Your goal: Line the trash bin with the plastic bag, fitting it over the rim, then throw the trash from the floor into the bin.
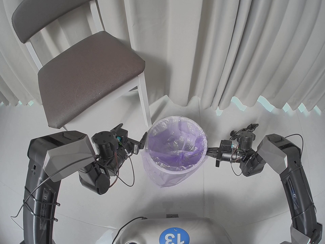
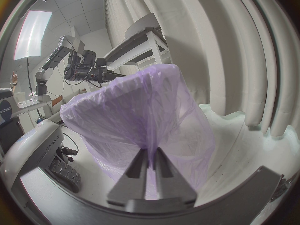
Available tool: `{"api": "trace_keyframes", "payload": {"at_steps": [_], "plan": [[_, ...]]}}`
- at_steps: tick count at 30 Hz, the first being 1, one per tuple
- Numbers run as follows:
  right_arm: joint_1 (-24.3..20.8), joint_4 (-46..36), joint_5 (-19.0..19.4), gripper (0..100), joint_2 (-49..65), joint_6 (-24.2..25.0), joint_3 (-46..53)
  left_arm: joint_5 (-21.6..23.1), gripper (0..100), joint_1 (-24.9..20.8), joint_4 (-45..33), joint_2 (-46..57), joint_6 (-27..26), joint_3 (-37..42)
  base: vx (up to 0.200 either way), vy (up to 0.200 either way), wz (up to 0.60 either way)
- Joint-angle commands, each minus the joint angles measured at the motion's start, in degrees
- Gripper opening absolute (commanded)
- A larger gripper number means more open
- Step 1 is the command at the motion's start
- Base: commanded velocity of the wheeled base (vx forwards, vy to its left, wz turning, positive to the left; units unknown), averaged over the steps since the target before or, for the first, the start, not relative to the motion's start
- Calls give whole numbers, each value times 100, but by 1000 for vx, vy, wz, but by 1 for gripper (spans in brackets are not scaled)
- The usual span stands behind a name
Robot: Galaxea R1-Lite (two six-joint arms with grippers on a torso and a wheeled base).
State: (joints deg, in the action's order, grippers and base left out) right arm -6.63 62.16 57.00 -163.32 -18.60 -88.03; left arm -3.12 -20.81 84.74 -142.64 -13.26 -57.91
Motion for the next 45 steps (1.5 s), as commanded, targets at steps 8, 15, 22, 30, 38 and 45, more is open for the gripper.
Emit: {"api": "trace_keyframes", "payload": {"at_steps": [8,15,22,30,38,45], "plan": [[48,437,39,100,37,480,497,40,100,59,315,70,17,341,0,0,0],[189,534,65,100,371,489,778,31,100,68,289,298,-1,464,0,0,0],[470,543,74,100,714,498,919,-31,100,7,254,430,-45,535,0,0,0],[760,516,65,100,661,524,629,-119,100,33,298,421,-352,869,0,0,0],[461,534,57,100,257,551,392,-242,100,59,438,430,-344,939,0,0,0],[197,552,48,100,186,551,620,-242,100,121,518,404,-344,1097,0,0,0]]}}
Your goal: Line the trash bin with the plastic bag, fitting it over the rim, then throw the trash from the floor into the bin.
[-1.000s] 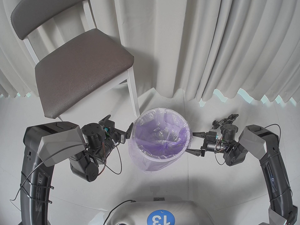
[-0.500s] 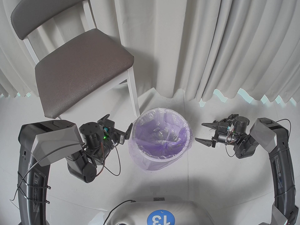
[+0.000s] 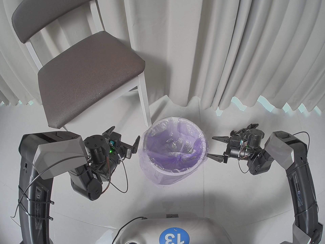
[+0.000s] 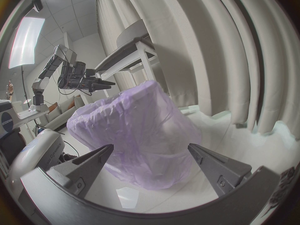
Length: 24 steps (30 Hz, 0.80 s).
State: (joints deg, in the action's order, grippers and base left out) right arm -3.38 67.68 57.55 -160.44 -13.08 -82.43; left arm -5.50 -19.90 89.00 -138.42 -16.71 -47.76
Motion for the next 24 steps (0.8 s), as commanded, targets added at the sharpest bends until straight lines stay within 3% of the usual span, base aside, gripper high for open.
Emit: {"api": "trace_keyframes", "payload": {"at_steps": [1,11,16,24], "plan": [[-155,-1,2,100,-172,-2,8,-4,100,47,91,-27,1,109,0,0,0],[56,-431,-42,100,-330,324,-519,-4,100,30,29,-484,19,-137,0,0,0],[153,-950,-51,100,-348,332,-774,-30,100,38,-410,-853,1,-734,0,0,0],[320,-45,-42,100,-137,552,-388,-373,100,91,-1597,-1143,-7,-1824,0,0,0]]}}
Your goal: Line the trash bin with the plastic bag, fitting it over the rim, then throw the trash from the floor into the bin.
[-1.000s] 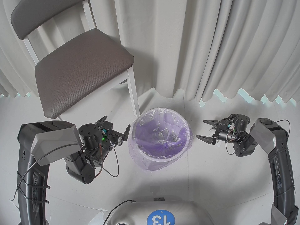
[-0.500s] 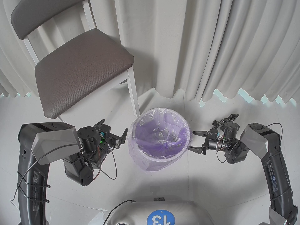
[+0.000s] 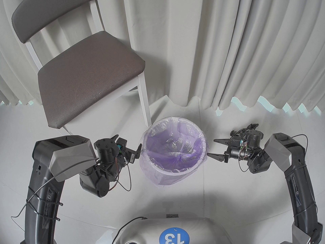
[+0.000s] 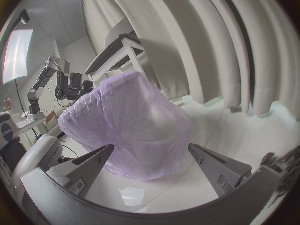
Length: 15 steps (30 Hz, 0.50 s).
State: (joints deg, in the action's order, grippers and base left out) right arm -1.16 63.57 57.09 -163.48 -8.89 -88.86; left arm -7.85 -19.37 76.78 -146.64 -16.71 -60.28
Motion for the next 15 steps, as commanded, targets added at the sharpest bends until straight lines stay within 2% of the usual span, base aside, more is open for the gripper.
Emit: {"api": "trace_keyframes", "payload": {"at_steps": [1,7,8,10,11,15], "plan": [[98,665,4,100,395,317,475,-138,100,47,-638,-374,-16,-766,0,0,0],[142,1588,4,100,852,801,896,-76,100,47,-1446,-822,-333,-1768,0,0,0],[151,1843,4,100,940,941,940,-85,100,56,-1815,-1104,-482,-2357,0,0,0],[160,2001,4,100,993,1012,993,-85,100,56,-2026,-1218,-544,-2655,0,0,0],[169,2265,4,100,1063,1091,1116,-94,100,39,-2431,-1411,-587,-3235,0,0,0],[195,2476,4,100,1239,1100,1336,-120,100,-84,-2800,-1719,-535,-4053,0,0,0]]}}
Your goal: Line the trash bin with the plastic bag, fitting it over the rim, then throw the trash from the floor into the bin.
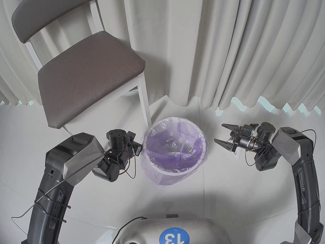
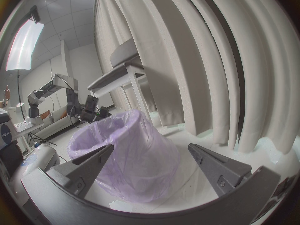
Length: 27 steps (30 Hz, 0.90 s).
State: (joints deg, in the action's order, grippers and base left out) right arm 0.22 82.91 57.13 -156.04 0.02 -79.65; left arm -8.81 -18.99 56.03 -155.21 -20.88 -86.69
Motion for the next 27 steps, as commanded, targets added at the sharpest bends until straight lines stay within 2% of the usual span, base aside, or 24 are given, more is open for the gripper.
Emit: {"api": "trace_keyframes", "payload": {"at_steps": [1,6,8,12,14,15,17,19,22,26,27], "plan": [[57,551,0,100,540,217,459,-24,100,-140,-716,-888,-118,-1465,0,0,0],[101,560,0,100,812,217,697,-121,100,-87,-549,-712,-30,-1157,0,0,0],[163,507,-17,100,997,217,776,-191,100,-17,-294,-396,76,-709,0,0,0],[400,516,-17,100,1348,252,969,-191,100,229,312,430,102,785,0,0,0],[470,507,-17,100,1471,252,1092,-182,100,273,523,650,102,1224,0,0,0],[585,525,-35,100,1673,261,1382,-173,100,308,901,958,102,1901,0,0,0],[655,454,-123,100,2016,340,1804,-173,100,326,1270,1212,119,2446,0,0,0],[734,375,-246,100,2394,639,2384,-147,100,308,1657,1503,251,3035,0,0,0],[831,358,-351,100,2825,1105,2894,-129,100,317,1956,1951,418,3712,0,0,0],[954,358,-518,100,2983,1131,3167,-94,100,291,2044,2417,682,4178,0,0,0],[1085,358,-527,100,3106,1114,3307,55,100,238,2044,2689,849,4459,0,0,0]]}}
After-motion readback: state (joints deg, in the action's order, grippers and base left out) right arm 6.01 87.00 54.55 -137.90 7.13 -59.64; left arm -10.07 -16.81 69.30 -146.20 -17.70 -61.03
